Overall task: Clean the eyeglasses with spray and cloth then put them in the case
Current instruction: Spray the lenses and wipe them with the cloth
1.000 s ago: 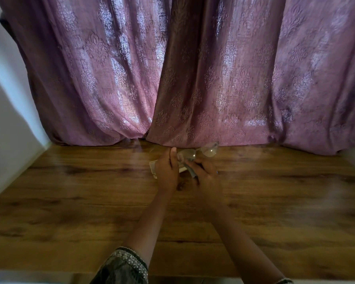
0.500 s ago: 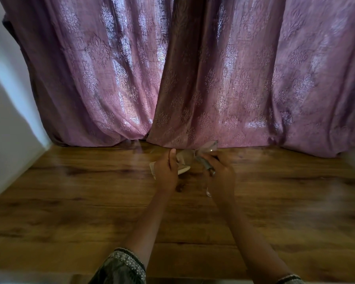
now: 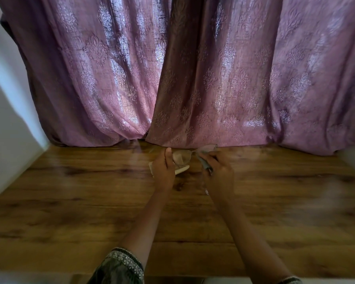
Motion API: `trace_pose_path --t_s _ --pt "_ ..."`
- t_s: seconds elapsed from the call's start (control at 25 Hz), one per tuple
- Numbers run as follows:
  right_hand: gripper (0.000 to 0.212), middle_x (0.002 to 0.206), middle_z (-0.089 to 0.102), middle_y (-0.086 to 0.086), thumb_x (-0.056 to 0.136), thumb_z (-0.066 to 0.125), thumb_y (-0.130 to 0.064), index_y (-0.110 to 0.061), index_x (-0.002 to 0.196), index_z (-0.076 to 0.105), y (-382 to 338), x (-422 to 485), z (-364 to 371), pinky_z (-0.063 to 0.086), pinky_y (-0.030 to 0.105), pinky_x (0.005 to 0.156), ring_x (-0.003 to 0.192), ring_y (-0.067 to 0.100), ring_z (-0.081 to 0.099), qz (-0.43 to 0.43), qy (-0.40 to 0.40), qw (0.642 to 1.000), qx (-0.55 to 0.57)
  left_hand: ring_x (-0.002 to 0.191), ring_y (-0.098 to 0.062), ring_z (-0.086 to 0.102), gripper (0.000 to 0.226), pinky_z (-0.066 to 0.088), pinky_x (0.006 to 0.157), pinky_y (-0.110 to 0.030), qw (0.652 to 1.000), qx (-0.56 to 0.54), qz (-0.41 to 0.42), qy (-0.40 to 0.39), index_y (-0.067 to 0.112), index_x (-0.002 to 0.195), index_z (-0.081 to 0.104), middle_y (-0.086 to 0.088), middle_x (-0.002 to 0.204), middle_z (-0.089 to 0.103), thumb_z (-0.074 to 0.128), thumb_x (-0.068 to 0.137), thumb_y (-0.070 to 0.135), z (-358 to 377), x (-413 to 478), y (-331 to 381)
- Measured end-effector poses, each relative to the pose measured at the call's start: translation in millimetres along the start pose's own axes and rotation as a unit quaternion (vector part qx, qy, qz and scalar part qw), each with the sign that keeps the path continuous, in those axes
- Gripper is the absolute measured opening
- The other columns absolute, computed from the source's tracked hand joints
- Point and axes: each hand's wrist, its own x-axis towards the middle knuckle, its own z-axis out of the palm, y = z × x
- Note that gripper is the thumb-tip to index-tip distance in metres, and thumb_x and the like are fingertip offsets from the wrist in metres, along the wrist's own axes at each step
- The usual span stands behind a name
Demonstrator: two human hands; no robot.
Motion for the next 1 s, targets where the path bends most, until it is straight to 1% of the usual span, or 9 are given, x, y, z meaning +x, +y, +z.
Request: trace_pose_path --t_s 0.12,0.24,0.4,0.52,0.6,0.68,0.72,0.88,1.0 --pt "0.035 0.097 0.062 0.014 0.074 0.052 -0.003 -0.004 0.104 0.068 4 -12 -7 0.054 0.034 0.067 0.083 0.027 0.062 0.025 -0.003 0.999 0.023 0.05 -0.002 0.043 0.03 0.029 0.049 -0.012 1.0 0.009 0.0 0.003 0.015 0.067 0.041 0.011 0.051 0.036 0.033 0.095 0.024 -4 2 -3" --pt "0.033 0.091 0.062 0.012 0.072 0.062 0.007 -0.003 0.103 0.068 11 2 -12 0.05 0.029 0.068 0.079 0.022 0.06 0.054 0.024 0.998 0.01 0.051 -0.001 0.044 0.03 0.03 0.05 -0.011 1.0 0.008 0.006 -0.006 0.014 0.066 0.041 0.012 0.052 0.036 0.034 0.095 0.022 -4 1 -1" --pt "0.03 0.091 0.063 0.013 0.073 0.065 0.004 -0.003 0.102 0.069 4 18 -6 0.04 0.012 0.072 0.083 0.018 0.058 0.053 0.025 0.998 -0.002 0.051 -0.001 0.044 0.03 0.03 0.05 -0.01 1.0 -0.004 0.014 -0.01 0.015 0.066 0.041 0.013 0.052 0.036 0.035 0.095 0.02 -2 0 3" --pt "0.033 0.094 0.064 0.013 0.072 0.061 0.0 -0.005 0.104 0.069 -2 1 -1 0.046 0.022 0.073 0.085 0.024 0.06 0.021 -0.005 1.0 -0.004 0.051 -0.002 0.044 0.032 0.03 0.049 -0.011 1.0 0.001 0.022 -0.007 0.016 0.067 0.041 0.014 0.052 0.036 0.033 0.096 0.027 -2 0 2" --pt "0.038 0.099 0.062 0.013 0.072 0.056 0.001 -0.006 0.107 0.067 1 -11 -4 0.052 0.03 0.072 0.084 0.028 0.061 0.033 -0.028 0.999 0.022 0.051 -0.002 0.045 0.032 0.03 0.049 -0.011 1.0 0.006 0.029 0.002 0.017 0.068 0.042 0.014 0.053 0.036 0.031 0.095 0.032 -2 0 2" --pt "0.037 0.098 0.061 0.013 0.072 0.056 0.004 -0.004 0.107 0.067 8 -11 -10 0.055 0.039 0.069 0.082 0.028 0.061 0.047 -0.014 0.998 0.03 0.053 0.0 0.046 0.029 0.031 0.051 -0.009 1.0 0.006 0.025 0.009 0.018 0.07 0.043 0.014 0.053 0.037 0.033 0.096 0.026 -1 -2 4" --pt "0.035 0.095 0.061 0.013 0.072 0.059 0.005 -0.004 0.105 0.068 12 -7 -13 0.054 0.038 0.07 0.081 0.024 0.06 0.052 0.005 0.998 0.026 0.054 0.002 0.047 0.027 0.031 0.052 -0.009 1.0 0.004 0.023 0.01 0.018 0.071 0.043 0.015 0.054 0.038 0.034 0.095 0.023 0 -3 5" --pt "0.028 0.09 0.063 0.009 0.077 0.061 -0.003 -0.005 0.103 0.069 7 15 -11 0.042 0.012 0.073 0.08 0.009 0.054 0.069 0.038 0.997 0.014 0.056 0.004 0.047 0.026 0.031 0.053 -0.01 1.0 0.0 0.022 0.008 0.018 0.074 0.045 0.016 0.056 0.039 0.032 0.095 0.027 2 -5 7" --pt "0.032 0.094 0.064 0.012 0.074 0.058 -0.007 -0.006 0.104 0.069 -3 0 -2 0.048 0.022 0.072 0.087 0.017 0.057 0.036 0.0 0.999 0.01 0.056 0.003 0.047 0.028 0.031 0.052 -0.011 1.0 0.001 0.023 0.012 0.019 0.074 0.044 0.015 0.056 0.039 0.031 0.095 0.03 3 -4 7"
